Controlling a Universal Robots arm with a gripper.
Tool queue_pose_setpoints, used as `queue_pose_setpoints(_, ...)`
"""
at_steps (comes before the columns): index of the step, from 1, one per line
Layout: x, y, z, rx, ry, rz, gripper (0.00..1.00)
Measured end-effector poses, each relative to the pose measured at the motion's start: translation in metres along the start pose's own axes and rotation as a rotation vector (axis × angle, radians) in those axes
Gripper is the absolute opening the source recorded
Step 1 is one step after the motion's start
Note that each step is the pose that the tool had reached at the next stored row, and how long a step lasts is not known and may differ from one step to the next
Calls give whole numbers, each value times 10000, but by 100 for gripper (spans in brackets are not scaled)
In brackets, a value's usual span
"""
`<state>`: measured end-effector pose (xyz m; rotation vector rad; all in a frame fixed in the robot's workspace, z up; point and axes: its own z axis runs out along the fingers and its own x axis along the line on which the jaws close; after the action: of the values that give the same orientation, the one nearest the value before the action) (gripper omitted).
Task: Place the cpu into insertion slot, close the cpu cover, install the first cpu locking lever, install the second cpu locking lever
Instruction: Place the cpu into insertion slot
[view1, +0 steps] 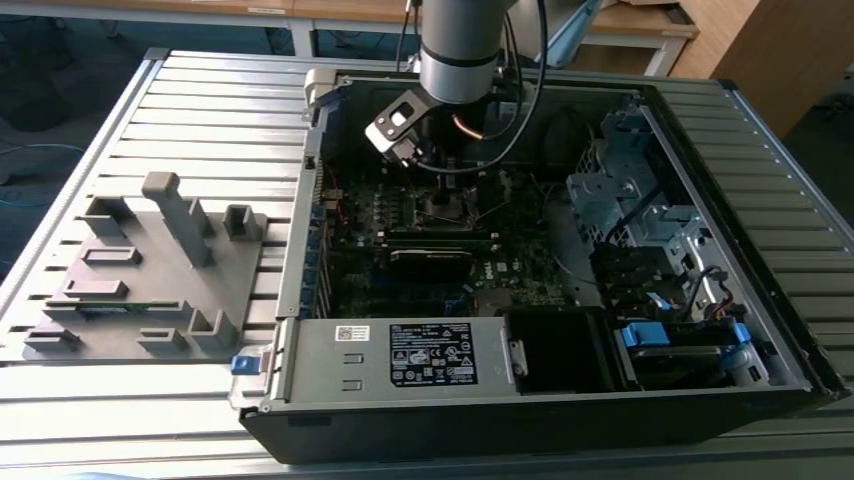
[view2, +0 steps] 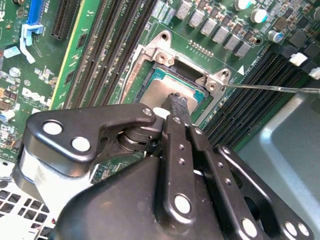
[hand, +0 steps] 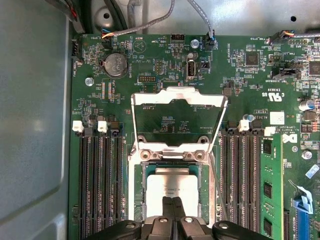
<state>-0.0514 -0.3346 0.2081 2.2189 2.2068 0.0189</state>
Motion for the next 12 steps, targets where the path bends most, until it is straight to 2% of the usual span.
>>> queue_pose_setpoints(12,0,39,16,1,9,0,10)
